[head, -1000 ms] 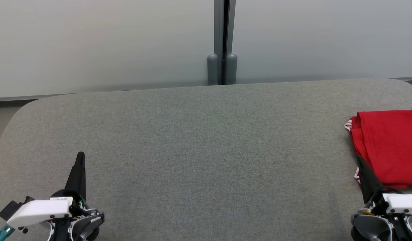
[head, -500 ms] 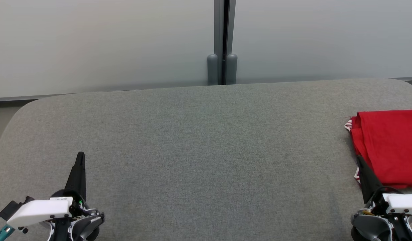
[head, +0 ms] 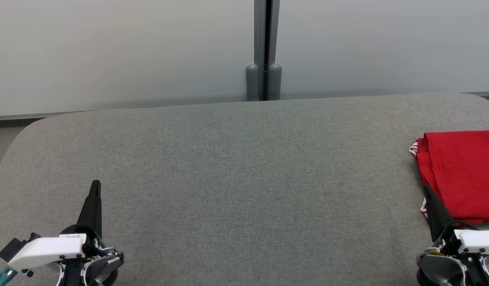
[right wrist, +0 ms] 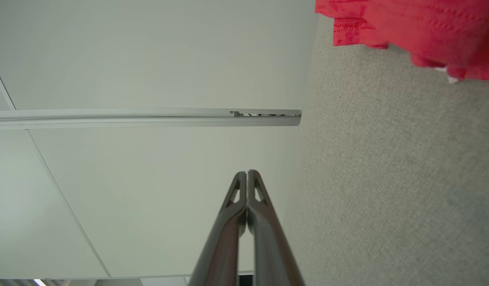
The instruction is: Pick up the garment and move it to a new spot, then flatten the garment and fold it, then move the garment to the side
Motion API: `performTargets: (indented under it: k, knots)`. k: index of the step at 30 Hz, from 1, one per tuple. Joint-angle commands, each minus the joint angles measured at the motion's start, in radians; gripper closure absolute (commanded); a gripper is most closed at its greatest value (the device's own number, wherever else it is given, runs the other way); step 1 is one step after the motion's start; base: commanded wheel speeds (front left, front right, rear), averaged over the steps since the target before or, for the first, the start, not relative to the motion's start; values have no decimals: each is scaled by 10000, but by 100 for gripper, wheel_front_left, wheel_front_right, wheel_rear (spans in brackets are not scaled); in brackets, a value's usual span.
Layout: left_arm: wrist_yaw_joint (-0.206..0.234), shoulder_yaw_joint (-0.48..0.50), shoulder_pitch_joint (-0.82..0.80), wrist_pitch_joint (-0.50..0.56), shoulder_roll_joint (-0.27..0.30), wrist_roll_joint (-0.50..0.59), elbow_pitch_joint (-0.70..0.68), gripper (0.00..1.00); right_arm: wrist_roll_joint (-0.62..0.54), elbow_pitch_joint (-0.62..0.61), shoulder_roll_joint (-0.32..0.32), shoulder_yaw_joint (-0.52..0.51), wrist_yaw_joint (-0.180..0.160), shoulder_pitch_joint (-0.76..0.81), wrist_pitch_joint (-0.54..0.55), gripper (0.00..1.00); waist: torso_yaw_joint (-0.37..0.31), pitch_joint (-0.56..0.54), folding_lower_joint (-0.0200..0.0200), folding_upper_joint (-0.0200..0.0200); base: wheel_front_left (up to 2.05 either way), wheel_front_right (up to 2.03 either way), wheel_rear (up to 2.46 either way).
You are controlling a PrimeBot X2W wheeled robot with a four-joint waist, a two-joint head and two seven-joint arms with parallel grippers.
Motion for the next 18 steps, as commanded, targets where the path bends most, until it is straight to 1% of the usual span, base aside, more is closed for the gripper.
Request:
performTargets:
  k: [1,18]
  knots:
    - [-48,38,-130,33,52,-14,0,100,21,-31,-44,-11,0,-81,36,100,0,0,0,-1,0,0,0]
    - [-48,38,-130,33,52,-14,0,100,22,-31,-44,-11,2,-81,34,100,0,0,0,-1,0,0,0]
